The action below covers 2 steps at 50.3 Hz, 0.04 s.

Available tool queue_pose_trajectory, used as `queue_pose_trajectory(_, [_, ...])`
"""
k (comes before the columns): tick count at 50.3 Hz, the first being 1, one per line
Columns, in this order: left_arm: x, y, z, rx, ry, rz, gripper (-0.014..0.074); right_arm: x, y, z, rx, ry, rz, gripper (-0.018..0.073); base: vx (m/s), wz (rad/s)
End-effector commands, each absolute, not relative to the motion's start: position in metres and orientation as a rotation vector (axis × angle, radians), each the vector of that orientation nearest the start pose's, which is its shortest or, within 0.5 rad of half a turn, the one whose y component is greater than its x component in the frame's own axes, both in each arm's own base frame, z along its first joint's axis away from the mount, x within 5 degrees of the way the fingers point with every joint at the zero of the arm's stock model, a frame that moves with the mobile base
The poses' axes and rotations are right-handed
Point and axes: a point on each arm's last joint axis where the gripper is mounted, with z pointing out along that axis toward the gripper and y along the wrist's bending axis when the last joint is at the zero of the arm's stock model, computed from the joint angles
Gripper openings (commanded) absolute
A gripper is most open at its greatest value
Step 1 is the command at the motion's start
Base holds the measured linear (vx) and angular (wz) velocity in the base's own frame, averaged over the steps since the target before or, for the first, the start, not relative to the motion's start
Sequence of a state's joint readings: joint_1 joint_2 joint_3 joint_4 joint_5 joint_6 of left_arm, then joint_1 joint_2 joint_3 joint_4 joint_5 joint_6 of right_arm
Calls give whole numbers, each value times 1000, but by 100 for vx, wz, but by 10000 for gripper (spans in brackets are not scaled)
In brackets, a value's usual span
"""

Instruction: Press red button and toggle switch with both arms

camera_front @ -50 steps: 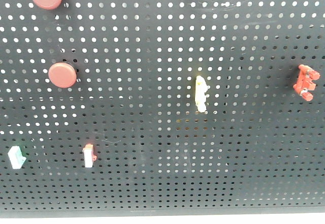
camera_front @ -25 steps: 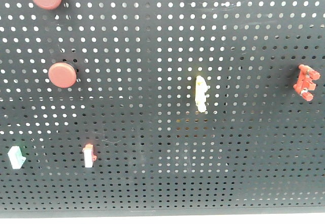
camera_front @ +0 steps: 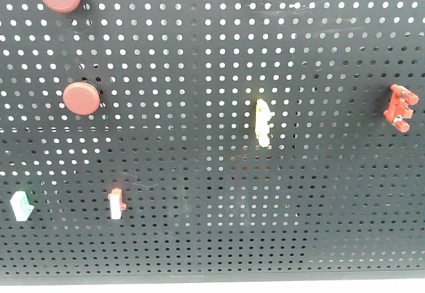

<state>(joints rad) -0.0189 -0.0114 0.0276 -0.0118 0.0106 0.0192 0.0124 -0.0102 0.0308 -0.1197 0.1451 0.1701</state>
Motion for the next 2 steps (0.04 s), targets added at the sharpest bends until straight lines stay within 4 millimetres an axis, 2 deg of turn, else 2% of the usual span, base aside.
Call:
queue_pose_trajectory(1, [57, -1, 201, 9, 1453, -22, 1, 57, 0, 194, 31, 1577, 29, -3, 0, 0])
queue_pose_trajectory(2, [57, -1, 201, 9, 1453, -22, 1, 57, 0, 194, 31, 1577, 29, -3, 0, 0])
